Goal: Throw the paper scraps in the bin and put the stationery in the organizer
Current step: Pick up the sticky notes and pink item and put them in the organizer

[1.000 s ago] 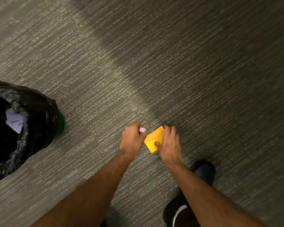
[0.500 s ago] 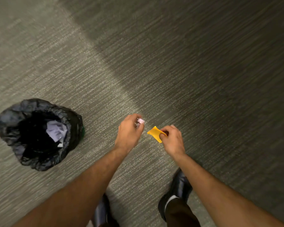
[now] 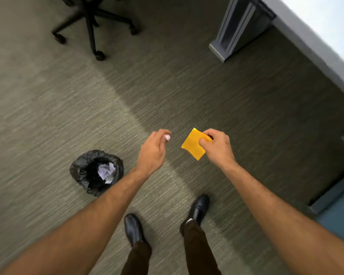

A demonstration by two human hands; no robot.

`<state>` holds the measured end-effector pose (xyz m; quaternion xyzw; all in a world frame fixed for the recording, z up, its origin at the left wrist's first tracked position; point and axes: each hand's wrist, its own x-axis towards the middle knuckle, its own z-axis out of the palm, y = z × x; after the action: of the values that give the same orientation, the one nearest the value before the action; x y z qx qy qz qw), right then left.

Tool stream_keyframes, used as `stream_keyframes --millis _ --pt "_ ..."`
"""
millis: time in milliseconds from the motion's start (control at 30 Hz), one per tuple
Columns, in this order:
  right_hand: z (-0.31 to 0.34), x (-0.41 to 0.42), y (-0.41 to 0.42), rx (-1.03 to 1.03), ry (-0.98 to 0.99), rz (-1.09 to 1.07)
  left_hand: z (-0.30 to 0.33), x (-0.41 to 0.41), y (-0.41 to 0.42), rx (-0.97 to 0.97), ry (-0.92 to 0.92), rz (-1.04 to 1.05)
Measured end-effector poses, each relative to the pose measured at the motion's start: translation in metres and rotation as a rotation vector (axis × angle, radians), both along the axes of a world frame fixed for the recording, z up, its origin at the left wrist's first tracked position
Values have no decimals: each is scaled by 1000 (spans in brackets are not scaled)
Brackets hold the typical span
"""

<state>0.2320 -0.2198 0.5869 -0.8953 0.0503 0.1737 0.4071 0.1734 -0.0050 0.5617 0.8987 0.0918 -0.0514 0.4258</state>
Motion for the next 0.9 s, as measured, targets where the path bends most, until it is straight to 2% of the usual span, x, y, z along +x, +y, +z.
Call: stream_keyframes --millis 267,433,633,767,900 --pt "230 51 -43 64 -117 0 229 66 -50 -193 -110 128" --pt "326 87 -66 104 -199 -16 332 113 -76 -230 -202 44" --pt "384 137 -85 75 -270 -33 389 161 -90 -235 -292 -14" --pt "403 190 -95 41 -312 -62 404 213 -86 -285 -293 -26" --pt "416 249 -104 -12 -369 -112 411 283 -77 -236 -288 -15"
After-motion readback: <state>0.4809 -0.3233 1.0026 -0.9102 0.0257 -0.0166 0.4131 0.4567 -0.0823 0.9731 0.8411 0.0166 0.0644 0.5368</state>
